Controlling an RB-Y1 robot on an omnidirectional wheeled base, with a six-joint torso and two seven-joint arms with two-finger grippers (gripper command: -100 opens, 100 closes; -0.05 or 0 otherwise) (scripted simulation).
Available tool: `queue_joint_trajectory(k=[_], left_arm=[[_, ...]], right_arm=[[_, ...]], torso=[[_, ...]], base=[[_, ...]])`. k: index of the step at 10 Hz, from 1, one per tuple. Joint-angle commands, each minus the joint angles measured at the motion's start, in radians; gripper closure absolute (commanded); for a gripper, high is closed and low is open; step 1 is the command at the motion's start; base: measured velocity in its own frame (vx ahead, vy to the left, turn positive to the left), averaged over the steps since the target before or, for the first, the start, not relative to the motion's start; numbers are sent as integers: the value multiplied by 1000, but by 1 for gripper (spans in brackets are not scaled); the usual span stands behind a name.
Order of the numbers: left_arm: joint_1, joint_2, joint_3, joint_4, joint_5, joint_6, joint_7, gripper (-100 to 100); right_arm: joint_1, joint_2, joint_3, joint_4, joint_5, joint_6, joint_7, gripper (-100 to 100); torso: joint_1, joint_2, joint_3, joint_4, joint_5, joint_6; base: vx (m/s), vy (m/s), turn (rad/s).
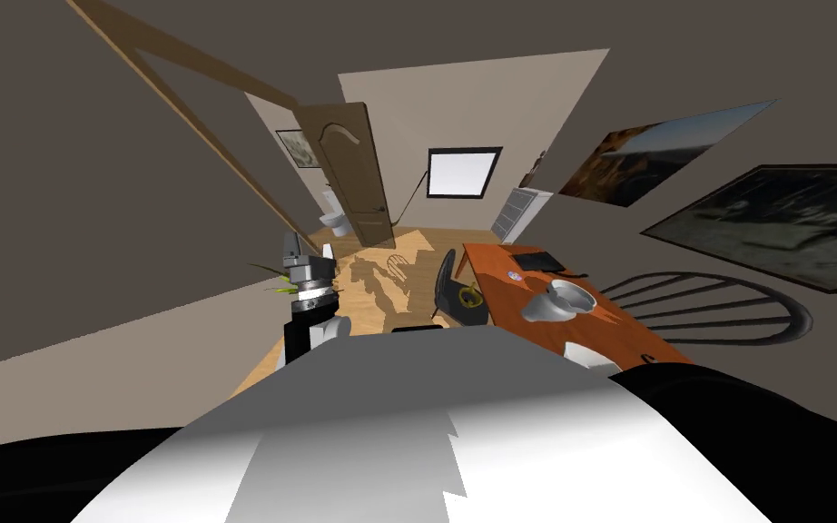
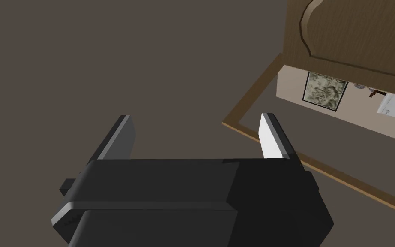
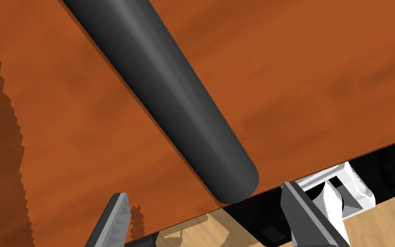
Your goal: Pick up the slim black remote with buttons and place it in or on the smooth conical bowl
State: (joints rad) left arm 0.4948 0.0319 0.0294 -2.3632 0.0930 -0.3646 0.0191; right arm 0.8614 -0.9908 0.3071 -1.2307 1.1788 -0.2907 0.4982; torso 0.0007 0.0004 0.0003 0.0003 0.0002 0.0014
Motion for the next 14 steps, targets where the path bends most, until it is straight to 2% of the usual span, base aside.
queue_joint_trajectory(k=[1, 2, 4, 6, 7, 11, 12, 14], left_arm=[[0, 0, 0, 0, 0, 0, 0, 0], [0, 0, 0, 0, 0, 0, 0, 0], [0, 0, 0, 0, 0, 0, 0, 0], [0, 0, 0, 0, 0, 0, 0, 0], [0, 0, 0, 0, 0, 0, 0, 0], [0, 0, 0, 0, 0, 0, 0, 0], [0, 0, 0, 0, 0, 0, 0, 0], [0, 0, 0, 0, 0, 0, 0, 0]], right_arm=[[12, -14, 27, 46, 44, 19, 16, -100], [13, -11, 48, 79, 72, 33, 28, -100], [13, -11, 48, 79, 72, 33, 28, -100], [12, 0, 85, 138, 122, 59, 49, -100], [12, 0, 85, 138, 122, 59, 49, -100], [3, 36, 146, 222, 191, 99, 80, -100], [3, 36, 146, 222, 191, 99, 80, -100], [-2, 57, 170, 252, 216, 116, 92, -100]], torso=[[0, 0, 0, 0, 0, 0], [0, 0, 0, 0, 0, 0], [-1, 0, 0, 0, 0, 1], [0, 0, 0, 0, 0, 0], [0, 0, 0, 0, 0, 0], [0, 1, 0, 0, 0, 1], [0, 1, 1, 0, 0, 1], [0, 0, 0, 0, 0, 1]], base=[[-12, 0, 383], [-17, -6, 340], [-6, -5, 34], [-10, 3, 260], [-8, -7, 118], [-18, -3, 196], [-14, -5, 76], [-14, -1, 148]])
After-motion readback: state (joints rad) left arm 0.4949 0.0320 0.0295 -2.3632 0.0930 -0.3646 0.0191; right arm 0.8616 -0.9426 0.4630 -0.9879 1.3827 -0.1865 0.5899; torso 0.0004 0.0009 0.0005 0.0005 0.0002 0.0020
